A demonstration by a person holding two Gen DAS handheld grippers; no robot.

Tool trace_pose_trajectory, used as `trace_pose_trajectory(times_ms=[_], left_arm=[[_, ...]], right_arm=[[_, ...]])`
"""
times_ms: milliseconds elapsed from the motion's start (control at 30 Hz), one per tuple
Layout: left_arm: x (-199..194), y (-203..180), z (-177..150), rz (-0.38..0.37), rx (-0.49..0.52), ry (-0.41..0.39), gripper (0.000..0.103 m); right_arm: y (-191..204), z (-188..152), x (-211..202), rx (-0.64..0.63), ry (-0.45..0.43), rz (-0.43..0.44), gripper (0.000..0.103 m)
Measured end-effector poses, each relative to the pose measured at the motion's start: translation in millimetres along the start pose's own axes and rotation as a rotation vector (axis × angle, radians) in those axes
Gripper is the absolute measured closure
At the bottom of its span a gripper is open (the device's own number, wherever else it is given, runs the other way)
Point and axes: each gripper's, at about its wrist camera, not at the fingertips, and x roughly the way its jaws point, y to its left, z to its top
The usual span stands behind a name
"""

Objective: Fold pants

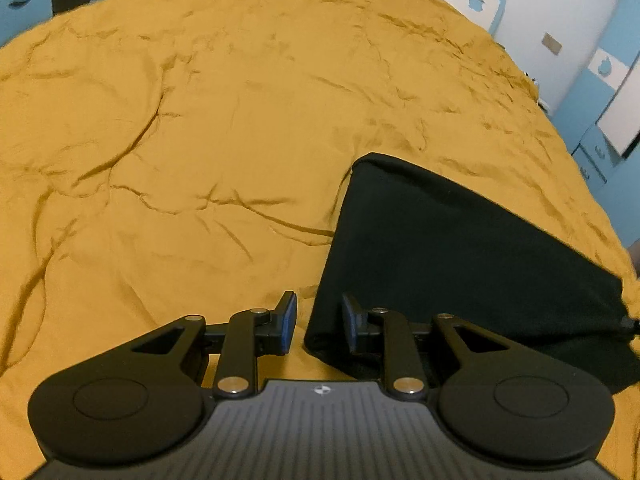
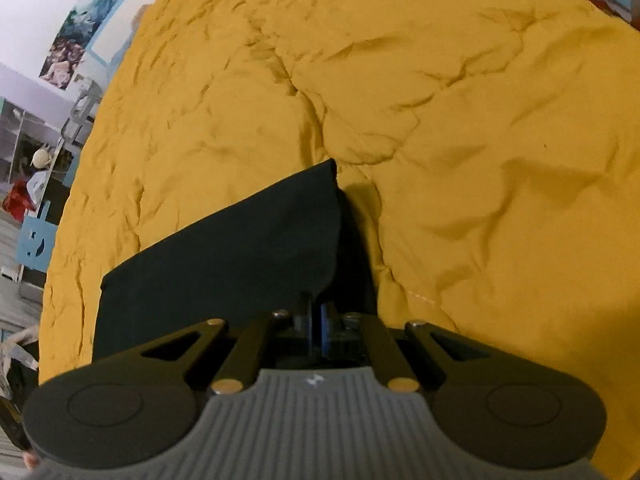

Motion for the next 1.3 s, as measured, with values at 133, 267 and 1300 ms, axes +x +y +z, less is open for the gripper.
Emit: trace_pose_trajectory(times_ms=[133,267,1300], left_arm=[[11,19,1,-0.096,-0.145,0.036,0.056],[22,40,-6,-0.191,-0.288,0.068,0.049],[21,29,69,-0.198,-0.141,0.075,0.068]], right_arm=[[4,0,2,-0.040,-0.003,-0.019,0.103],[3,-5,1,-0.037,-0.007,-0.018,0.103],[31,-20,-21,-0.151,-0.169,-0.041,0.102]])
